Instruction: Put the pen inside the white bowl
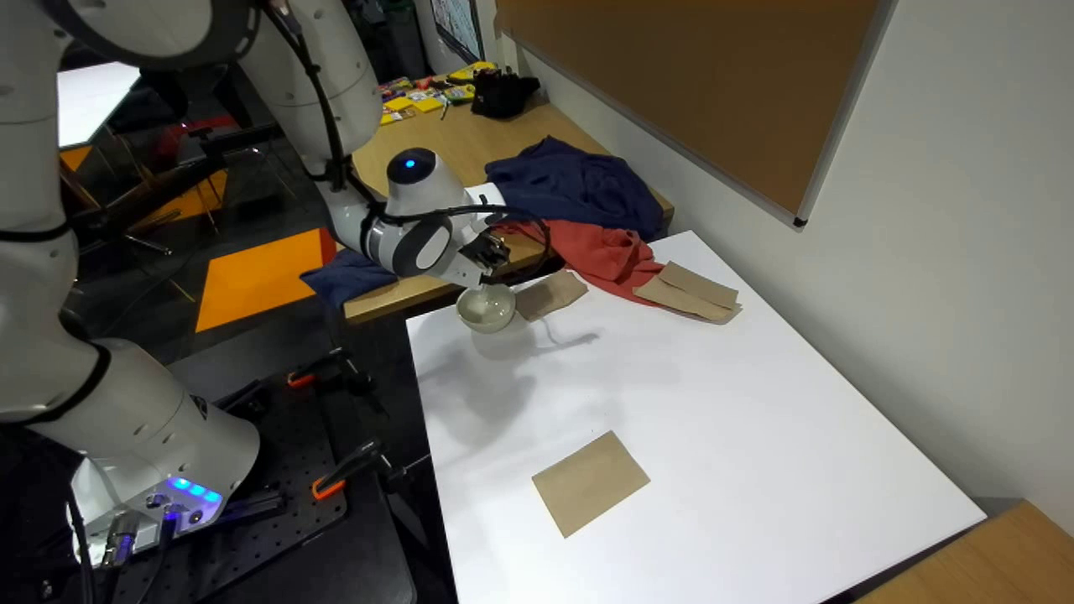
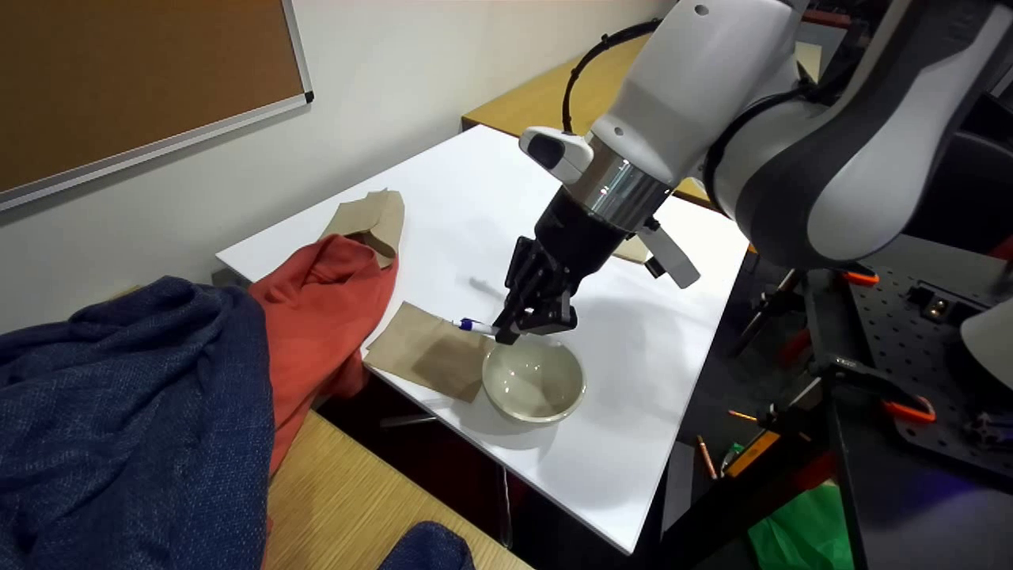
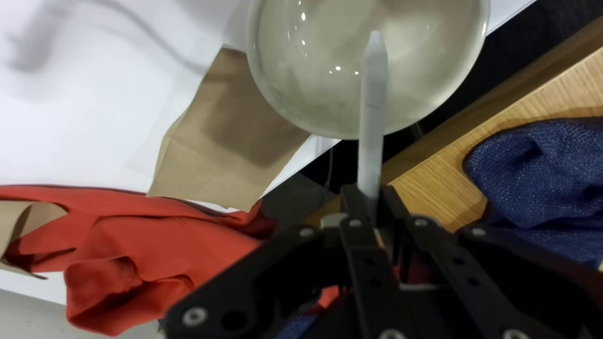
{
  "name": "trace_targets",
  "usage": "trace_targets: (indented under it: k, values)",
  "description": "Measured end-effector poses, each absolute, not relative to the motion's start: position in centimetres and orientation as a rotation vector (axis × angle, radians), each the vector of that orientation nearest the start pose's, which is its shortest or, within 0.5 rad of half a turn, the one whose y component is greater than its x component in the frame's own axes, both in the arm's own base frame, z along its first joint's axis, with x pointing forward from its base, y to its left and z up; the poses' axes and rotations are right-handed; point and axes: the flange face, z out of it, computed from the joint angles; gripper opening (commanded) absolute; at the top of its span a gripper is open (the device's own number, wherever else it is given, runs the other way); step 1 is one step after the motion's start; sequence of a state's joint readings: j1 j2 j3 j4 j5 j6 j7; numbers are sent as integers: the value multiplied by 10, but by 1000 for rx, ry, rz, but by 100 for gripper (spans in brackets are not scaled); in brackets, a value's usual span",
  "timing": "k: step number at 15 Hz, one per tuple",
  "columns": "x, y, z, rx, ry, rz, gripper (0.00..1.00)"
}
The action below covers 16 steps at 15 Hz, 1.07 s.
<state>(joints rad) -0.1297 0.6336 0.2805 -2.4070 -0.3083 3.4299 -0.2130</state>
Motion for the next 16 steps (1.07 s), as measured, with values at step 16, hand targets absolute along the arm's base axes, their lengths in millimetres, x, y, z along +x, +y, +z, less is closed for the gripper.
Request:
trace_targets:
  k: [16]
  values:
    - [496, 115, 76, -2853, -923, -597, 40]
